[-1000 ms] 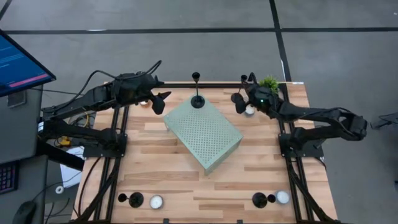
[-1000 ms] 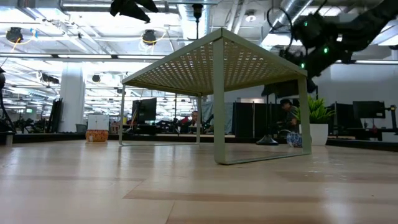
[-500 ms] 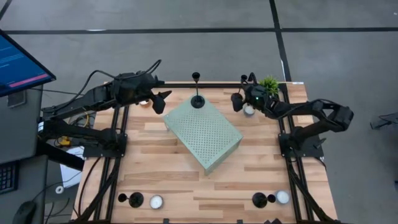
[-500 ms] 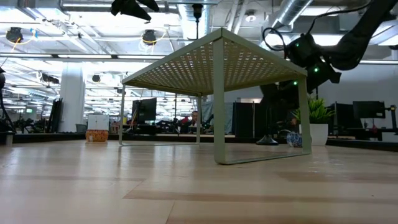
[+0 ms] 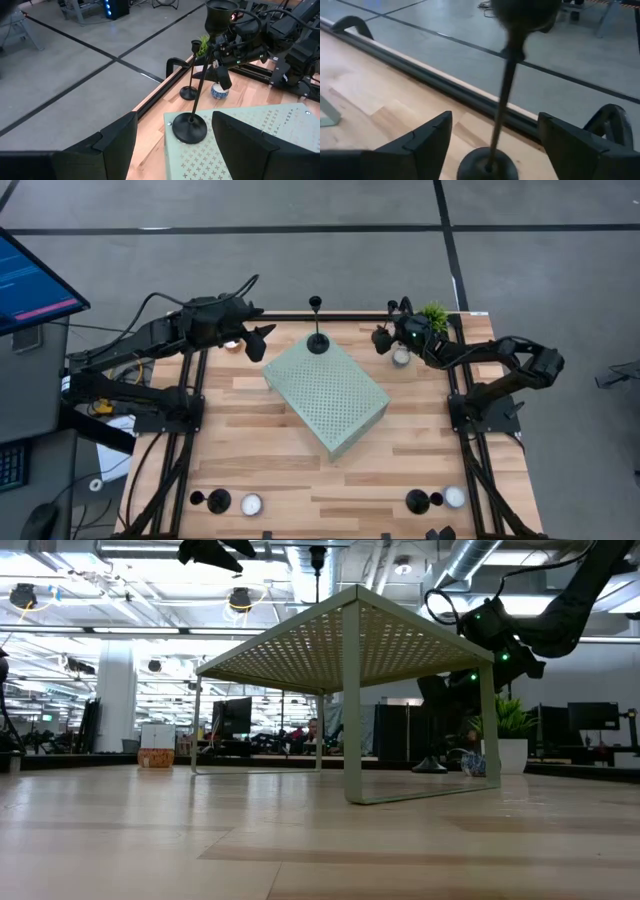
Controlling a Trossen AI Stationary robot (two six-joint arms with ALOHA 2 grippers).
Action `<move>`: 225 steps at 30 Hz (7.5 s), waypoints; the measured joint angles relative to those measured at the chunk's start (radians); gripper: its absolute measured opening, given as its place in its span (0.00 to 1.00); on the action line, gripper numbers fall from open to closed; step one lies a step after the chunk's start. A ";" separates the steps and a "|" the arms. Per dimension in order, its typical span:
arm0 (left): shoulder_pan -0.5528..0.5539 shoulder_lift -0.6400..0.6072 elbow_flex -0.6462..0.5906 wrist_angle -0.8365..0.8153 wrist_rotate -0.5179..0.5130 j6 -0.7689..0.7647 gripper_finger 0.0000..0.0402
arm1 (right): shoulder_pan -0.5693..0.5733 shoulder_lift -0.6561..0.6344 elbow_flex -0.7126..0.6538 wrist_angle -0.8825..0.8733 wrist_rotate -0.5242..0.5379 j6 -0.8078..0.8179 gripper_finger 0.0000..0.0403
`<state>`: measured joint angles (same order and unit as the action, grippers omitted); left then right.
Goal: Pick & Place candle stick holders
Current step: Put the top right black candle holder on the shelf, then put the top blue scented candle on the shelf
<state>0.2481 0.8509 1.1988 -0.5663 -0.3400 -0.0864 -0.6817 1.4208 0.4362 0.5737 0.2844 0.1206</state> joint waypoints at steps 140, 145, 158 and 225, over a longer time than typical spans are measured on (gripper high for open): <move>0.000 0.000 0.000 0.040 -0.025 0.003 0.64 | 0.530 -0.014 0.645 -0.619 -0.077 -0.082 0.02; 0.000 0.000 0.000 0.043 -0.025 0.003 0.64 | 0.529 -0.014 0.644 -0.635 -0.079 -0.078 0.10; 0.000 0.000 0.000 0.044 -0.025 0.029 0.64 | 0.528 -0.040 0.645 -0.673 -0.077 -0.075 0.56; 0.000 0.000 0.000 0.066 0.001 0.006 0.64 | -0.023 0.139 0.363 -1.153 -0.258 0.185 0.98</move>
<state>0.2478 0.8505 1.1987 -0.5007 -0.3389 -0.0803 -0.7046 1.5600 0.7993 -0.5789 0.0268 0.3061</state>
